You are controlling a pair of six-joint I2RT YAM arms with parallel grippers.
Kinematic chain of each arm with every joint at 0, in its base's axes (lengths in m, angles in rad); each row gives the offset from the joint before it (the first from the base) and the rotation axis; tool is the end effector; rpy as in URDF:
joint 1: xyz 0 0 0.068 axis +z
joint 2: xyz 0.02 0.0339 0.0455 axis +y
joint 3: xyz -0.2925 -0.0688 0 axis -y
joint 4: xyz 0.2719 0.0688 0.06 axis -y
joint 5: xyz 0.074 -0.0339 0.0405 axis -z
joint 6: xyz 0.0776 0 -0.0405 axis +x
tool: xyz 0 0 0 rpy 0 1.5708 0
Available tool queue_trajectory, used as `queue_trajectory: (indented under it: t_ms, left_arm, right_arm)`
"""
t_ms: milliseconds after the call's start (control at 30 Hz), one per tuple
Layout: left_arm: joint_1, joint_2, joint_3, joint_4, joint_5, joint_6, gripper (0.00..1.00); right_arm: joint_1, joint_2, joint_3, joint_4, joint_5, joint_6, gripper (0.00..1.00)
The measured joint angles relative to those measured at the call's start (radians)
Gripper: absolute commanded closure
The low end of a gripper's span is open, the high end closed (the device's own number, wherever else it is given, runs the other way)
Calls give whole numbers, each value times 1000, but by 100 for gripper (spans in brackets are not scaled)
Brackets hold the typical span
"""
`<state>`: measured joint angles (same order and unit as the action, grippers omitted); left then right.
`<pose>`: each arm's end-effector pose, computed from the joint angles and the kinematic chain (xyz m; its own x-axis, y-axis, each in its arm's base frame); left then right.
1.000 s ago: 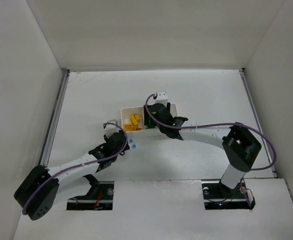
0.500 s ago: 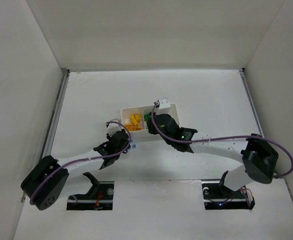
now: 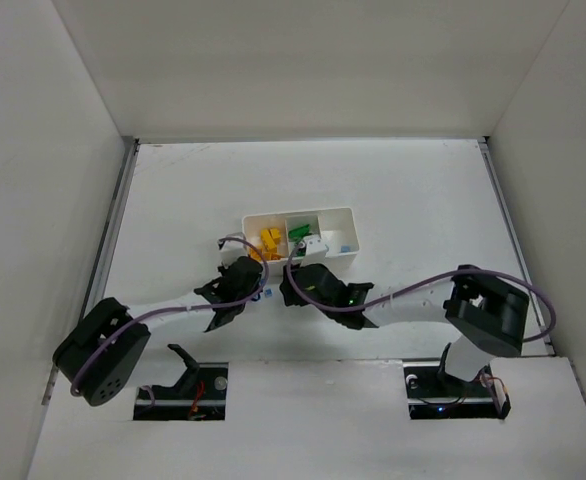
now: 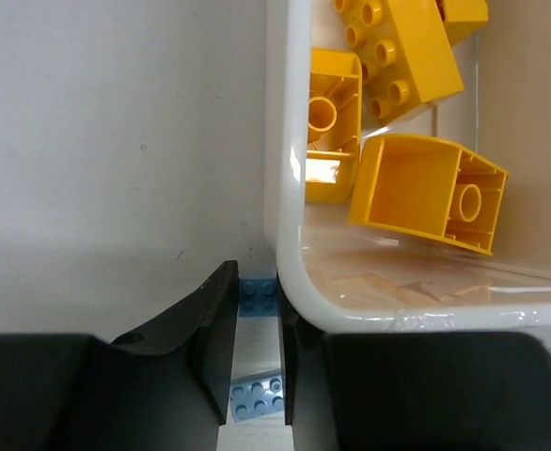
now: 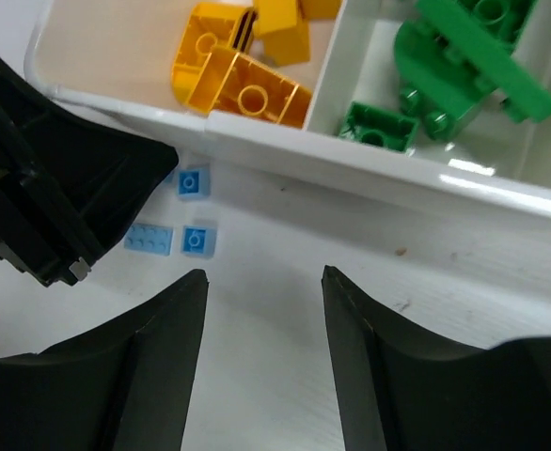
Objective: Sort the legos into containers by color
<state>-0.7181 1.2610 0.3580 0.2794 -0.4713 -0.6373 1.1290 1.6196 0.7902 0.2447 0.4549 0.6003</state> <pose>0.2209 -0.1462 0.1322 -0.5371 -0.2347 -0.8102 -0.0136 0.9628 -0.2699 0.1941 0.3307 0.1663 -0.5650 -0.0077 -0.8251 -0.4075 0.8721 0.2709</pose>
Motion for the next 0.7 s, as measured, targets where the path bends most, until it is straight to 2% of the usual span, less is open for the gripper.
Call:
queue_trajectory:
  t_ms: [133, 433, 700]
  left_arm:
    - [0, -81, -3, -36, -1, -3, 88]
    - [-20, -403, -5, -173, -3, -48, 88]
    - [-28, -544, -5, -258, 0, -67, 88]
  right_arm:
    - [27, 57, 5, 37, -19, 15, 43]
    - [56, 151, 84, 48, -30, 17, 46]
    - [63, 241, 144, 48, -27, 9, 51]
